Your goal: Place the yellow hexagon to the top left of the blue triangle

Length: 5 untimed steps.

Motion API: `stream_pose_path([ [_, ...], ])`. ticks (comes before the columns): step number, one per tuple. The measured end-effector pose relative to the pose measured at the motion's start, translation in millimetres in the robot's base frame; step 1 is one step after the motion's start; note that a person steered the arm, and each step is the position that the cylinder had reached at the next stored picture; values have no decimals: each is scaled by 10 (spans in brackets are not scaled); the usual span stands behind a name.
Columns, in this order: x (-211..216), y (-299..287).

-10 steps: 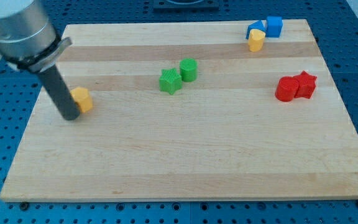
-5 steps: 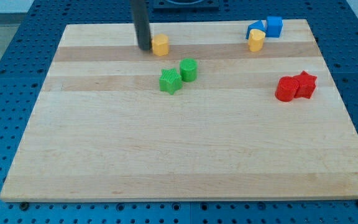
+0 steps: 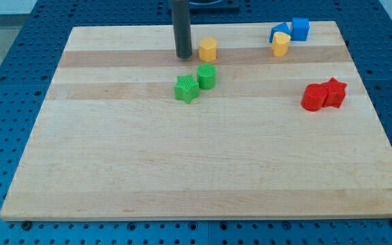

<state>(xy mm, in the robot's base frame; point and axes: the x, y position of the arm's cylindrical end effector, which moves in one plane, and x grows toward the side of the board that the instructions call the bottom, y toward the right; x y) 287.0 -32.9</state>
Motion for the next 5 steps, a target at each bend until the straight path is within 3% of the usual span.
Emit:
stream_pose_path([
  [3,-258,1067],
  [5,-524,1275],
])
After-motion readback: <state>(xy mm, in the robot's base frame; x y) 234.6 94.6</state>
